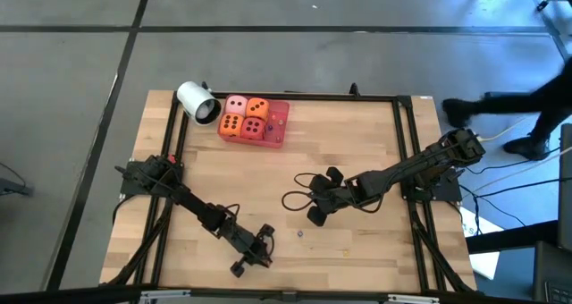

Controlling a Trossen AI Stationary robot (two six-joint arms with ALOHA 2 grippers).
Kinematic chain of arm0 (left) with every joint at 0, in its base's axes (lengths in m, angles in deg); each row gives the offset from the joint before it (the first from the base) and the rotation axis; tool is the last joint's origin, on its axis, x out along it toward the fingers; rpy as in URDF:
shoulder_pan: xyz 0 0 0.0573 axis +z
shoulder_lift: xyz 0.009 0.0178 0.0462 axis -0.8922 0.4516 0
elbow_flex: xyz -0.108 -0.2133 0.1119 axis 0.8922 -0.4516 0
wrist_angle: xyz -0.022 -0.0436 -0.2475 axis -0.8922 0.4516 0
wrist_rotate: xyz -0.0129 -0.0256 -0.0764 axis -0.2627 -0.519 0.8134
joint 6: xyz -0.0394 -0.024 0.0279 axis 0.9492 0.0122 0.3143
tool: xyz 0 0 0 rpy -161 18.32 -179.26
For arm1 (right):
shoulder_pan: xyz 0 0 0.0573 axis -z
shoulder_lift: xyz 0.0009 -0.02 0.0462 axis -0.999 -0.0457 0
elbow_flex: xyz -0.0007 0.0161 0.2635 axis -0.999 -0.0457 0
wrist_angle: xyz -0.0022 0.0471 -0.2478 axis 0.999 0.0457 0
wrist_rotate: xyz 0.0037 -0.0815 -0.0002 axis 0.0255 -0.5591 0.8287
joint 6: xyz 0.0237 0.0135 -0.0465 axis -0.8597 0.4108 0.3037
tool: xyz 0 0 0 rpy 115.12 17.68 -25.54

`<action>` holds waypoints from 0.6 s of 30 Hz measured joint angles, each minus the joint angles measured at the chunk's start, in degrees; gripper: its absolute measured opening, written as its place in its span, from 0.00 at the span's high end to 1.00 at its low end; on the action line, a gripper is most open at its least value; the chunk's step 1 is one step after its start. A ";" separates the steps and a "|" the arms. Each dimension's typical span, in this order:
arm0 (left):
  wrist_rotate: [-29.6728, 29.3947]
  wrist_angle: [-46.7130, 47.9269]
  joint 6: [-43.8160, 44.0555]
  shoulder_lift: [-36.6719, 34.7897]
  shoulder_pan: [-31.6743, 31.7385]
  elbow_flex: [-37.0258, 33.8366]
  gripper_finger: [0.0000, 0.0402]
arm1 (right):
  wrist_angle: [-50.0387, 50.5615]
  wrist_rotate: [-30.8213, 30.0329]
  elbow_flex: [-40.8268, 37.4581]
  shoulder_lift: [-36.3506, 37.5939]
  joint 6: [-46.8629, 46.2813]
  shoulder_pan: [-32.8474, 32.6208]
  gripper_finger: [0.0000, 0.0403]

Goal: Pick & Place Dice
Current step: Put the small red die into the red bin

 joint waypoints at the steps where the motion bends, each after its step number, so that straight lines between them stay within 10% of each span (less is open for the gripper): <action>1: -0.59 -0.02 -0.02 0.00 0.00 0.00 0.86 | -0.02 -0.02 0.00 0.00 0.00 0.00 0.96; 18: -3.48 5.13 -6.09 -3.18 6.96 -0.09 0.86 | 0.00 0.00 0.00 0.00 0.43 0.00 0.96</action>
